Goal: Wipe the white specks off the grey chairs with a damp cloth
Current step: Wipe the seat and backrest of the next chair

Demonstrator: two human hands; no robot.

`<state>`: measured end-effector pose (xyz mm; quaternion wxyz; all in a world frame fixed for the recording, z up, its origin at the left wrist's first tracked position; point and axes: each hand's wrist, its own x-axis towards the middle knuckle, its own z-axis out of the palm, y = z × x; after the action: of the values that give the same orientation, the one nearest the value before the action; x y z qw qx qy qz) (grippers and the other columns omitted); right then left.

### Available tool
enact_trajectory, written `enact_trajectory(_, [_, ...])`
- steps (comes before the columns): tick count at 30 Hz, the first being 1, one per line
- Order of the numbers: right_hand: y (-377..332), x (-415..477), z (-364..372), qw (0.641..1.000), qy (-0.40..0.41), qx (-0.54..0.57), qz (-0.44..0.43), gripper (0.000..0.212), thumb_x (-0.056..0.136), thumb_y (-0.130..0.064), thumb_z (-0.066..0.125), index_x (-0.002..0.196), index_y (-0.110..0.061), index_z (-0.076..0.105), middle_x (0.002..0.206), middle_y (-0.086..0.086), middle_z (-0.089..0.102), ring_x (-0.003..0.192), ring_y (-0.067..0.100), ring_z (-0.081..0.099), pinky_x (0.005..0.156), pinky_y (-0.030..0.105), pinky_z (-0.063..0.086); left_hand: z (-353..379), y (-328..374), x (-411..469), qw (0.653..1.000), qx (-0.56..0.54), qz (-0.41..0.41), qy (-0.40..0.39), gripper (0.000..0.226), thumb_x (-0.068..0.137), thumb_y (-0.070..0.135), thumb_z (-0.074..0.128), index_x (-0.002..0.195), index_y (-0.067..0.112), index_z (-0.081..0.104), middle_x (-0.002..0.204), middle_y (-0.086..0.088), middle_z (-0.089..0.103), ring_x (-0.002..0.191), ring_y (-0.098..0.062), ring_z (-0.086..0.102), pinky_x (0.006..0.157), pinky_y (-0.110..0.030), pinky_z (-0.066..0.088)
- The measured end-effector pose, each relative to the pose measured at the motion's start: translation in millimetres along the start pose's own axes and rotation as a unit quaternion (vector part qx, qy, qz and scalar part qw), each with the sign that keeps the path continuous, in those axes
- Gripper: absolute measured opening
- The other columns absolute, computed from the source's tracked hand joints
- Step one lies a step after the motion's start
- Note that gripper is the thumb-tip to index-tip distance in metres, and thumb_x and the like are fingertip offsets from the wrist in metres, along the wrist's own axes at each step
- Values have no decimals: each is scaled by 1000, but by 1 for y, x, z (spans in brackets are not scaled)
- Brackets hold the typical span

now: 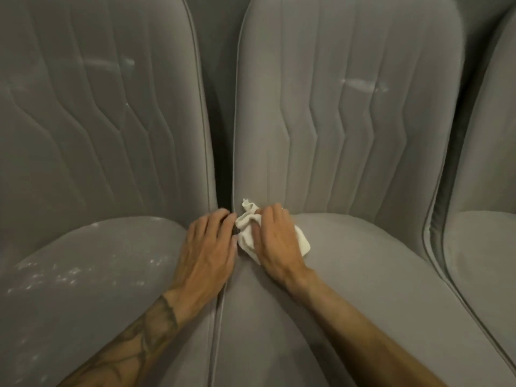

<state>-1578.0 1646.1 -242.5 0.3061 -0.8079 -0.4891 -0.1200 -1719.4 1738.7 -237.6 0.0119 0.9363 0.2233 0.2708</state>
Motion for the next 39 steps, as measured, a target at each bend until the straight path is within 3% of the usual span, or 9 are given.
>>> enact_trajectory(6, [44, 106, -57, 980, 152, -111, -62, 23, 94, -25, 48, 103, -7, 59, 100, 15, 54, 91, 35, 51, 79, 47, 43, 5, 13, 103, 986, 8, 58, 155, 49, 98, 24, 62, 143, 5, 53, 145, -21, 45, 141, -42, 42, 115, -55, 39])
enact_trajectory(11, [80, 155, -74, 958, 242, -120, -97, 20, 97, -24, 49, 109, -10, 56, 107, 11, 53, 96, 33, 50, 85, 47, 44, -13, 19, 182, 972, 12, 55, 229, 62, 103, 32, 57, 158, 9, 39, 162, -21, 34, 152, -41, 31, 122, -56, 29])
enact_trajectory(18, [136, 176, -118, 920, 194, -247, -235, 23, 98, -26, 51, 116, -13, 46, 107, 19, 60, 90, 37, 57, 80, 45, 41, -11, 19, 217, 958, 27, 55, 280, 65, 100, 35, 50, 160, 11, 37, 164, -19, 33, 153, -41, 29, 121, -58, 28])
enact_trajectory(22, [159, 244, -201, 898, 326, -258, -142, 22, 100, -28, 45, 115, -12, 46, 111, 21, 54, 97, 35, 48, 84, 45, 34, -7, 17, 220, 952, 19, 60, 300, 63, 101, 35, 45, 160, 13, 37, 164, -18, 33, 154, -40, 28, 123, -56, 28])
enact_trajectory(25, [157, 255, -199, 874, 435, -216, -34, 24, 104, -30, 41, 113, -9, 47, 111, 19, 53, 98, 32, 44, 87, 41, 33, -4, 15, 222, 947, 9, 73, 312, 62, 101, 34, 44, 159, 13, 37, 164, -17, 33, 154, -39, 28, 124, -52, 27])
enact_trajectory(29, [162, 201, -150, 920, 301, -224, -115, 26, 103, -24, 46, 116, -3, 54, 112, 21, 53, 102, 39, 49, 93, 48, 38, -1, 14, 223, 945, 3, 77, 319, 61, 102, 32, 42, 159, 12, 38, 164, -18, 33, 154, -40, 27, 126, -50, 24])
enact_trajectory(32, [173, 204, -184, 911, 220, -271, -222, 25, 103, -28, 46, 115, -8, 51, 110, 17, 52, 99, 35, 46, 85, 46, 39, -1, 15, 223, 944, 3, 77, 320, 61, 102, 31, 43, 159, 12, 38, 164, -18, 32, 154, -40, 27, 127, -49, 24])
enact_trajectory(36, [166, 258, -227, 897, 348, -249, -112, 22, 102, -31, 44, 111, -12, 47, 109, 16, 50, 97, 32, 45, 82, 45, 37, 1, 16, 225, 944, 13, 76, 322, 62, 102, 33, 44, 160, 11, 37, 164, -18, 30, 154, -40, 27, 127, -50, 24])
enact_trajectory(39, [157, 242, -191, 894, 398, -205, -30, 26, 103, -28, 43, 110, -5, 52, 108, 18, 53, 98, 36, 49, 88, 47, 39, 3, 16, 225, 944, 18, 76, 322, 63, 102, 34, 45, 160, 12, 37, 165, -17, 28, 154, -41, 27, 124, -53, 28])
